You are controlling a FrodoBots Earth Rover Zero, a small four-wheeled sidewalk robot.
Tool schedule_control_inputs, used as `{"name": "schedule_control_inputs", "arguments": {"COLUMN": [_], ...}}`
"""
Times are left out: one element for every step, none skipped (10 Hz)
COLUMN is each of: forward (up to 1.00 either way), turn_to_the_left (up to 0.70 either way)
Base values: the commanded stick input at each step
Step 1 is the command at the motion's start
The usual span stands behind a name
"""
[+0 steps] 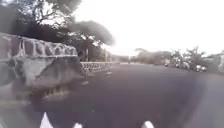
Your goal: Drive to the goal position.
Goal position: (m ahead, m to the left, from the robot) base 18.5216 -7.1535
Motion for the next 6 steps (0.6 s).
{"name": "schedule_control_inputs", "arguments": {"forward": [0.70, 0.70, 0.70, 0.70, 0.70, 0.70], "turn_to_the_left": [0.00, -0.35, -0.35, -0.35, -0.06, -0.03]}}
